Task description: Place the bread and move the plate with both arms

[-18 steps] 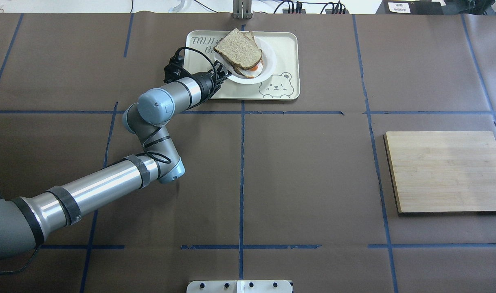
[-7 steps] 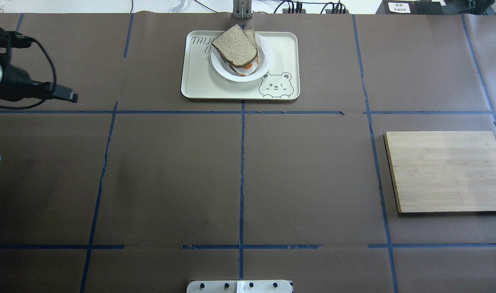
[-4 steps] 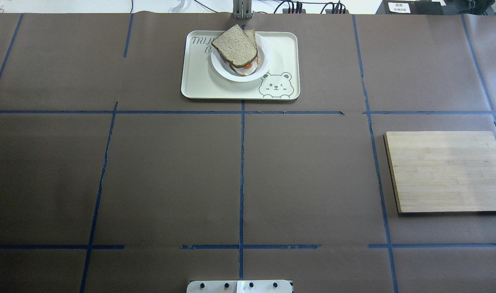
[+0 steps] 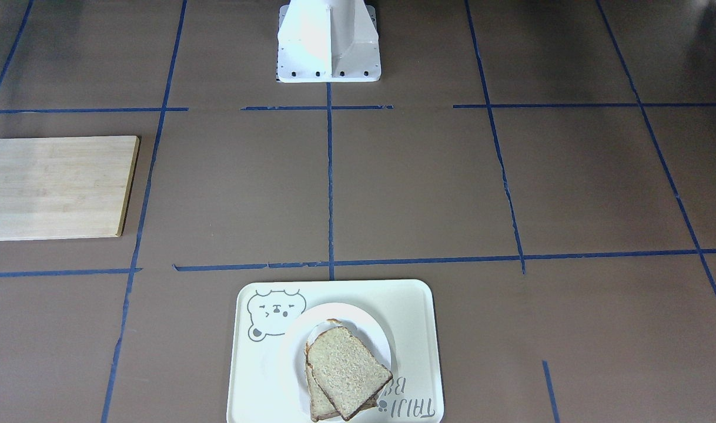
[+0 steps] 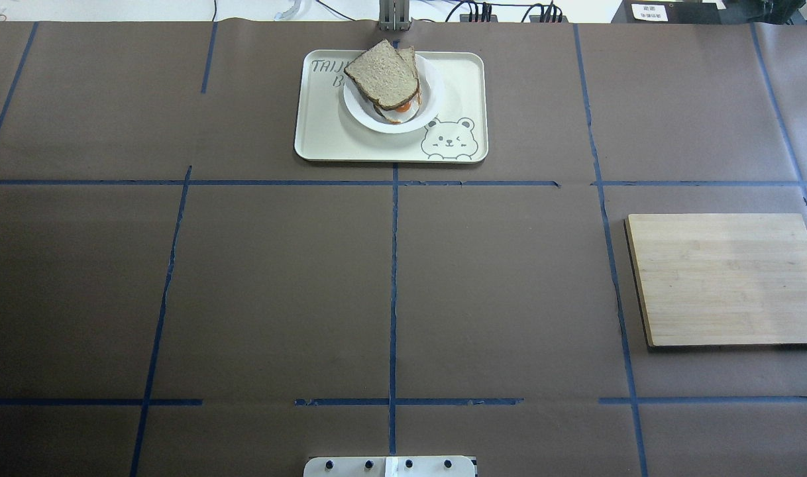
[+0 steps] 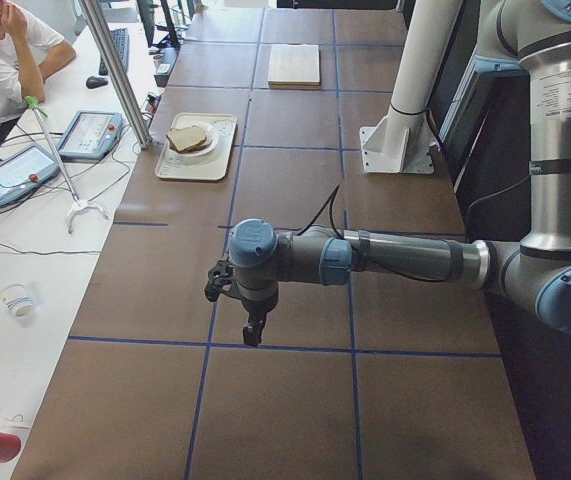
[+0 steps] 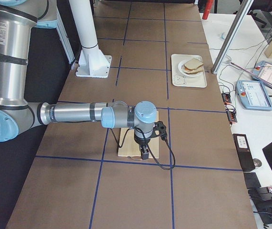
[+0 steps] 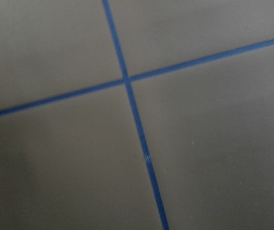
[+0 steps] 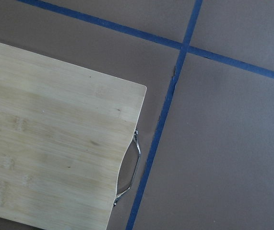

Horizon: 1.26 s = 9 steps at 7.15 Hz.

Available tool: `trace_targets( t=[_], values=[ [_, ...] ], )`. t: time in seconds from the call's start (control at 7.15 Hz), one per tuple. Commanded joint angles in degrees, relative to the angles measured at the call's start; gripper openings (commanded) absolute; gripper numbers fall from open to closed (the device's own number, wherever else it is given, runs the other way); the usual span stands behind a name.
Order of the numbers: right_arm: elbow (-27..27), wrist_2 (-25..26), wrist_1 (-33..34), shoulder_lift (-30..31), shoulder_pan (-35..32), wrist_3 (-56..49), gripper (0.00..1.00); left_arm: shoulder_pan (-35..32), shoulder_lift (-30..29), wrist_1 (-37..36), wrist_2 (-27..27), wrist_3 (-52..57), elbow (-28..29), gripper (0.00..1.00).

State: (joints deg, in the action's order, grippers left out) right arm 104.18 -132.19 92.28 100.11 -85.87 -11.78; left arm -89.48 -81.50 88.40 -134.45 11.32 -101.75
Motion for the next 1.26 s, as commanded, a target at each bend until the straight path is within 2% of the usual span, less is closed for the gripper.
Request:
trace_targets(
  t=[0.0,0.42,1.12],
  values=[
    [0.0,-0.1,0.0,0.0,0.0,0.4,1.0,-1.8,2.1,0.0,-0.7,2.0,0.7,1.0],
    [0.1,-2.5,0.0,0.2,0.0,2.4,1.0,-2.5,2.1,0.9,0.3,1.7,1.6,1.0],
    [0.2,-2.4,-0.1,1.0,0.0,3.3,1.0,-2.3,3.8,0.9,0.3,2.0,0.6,1.0]
  ],
)
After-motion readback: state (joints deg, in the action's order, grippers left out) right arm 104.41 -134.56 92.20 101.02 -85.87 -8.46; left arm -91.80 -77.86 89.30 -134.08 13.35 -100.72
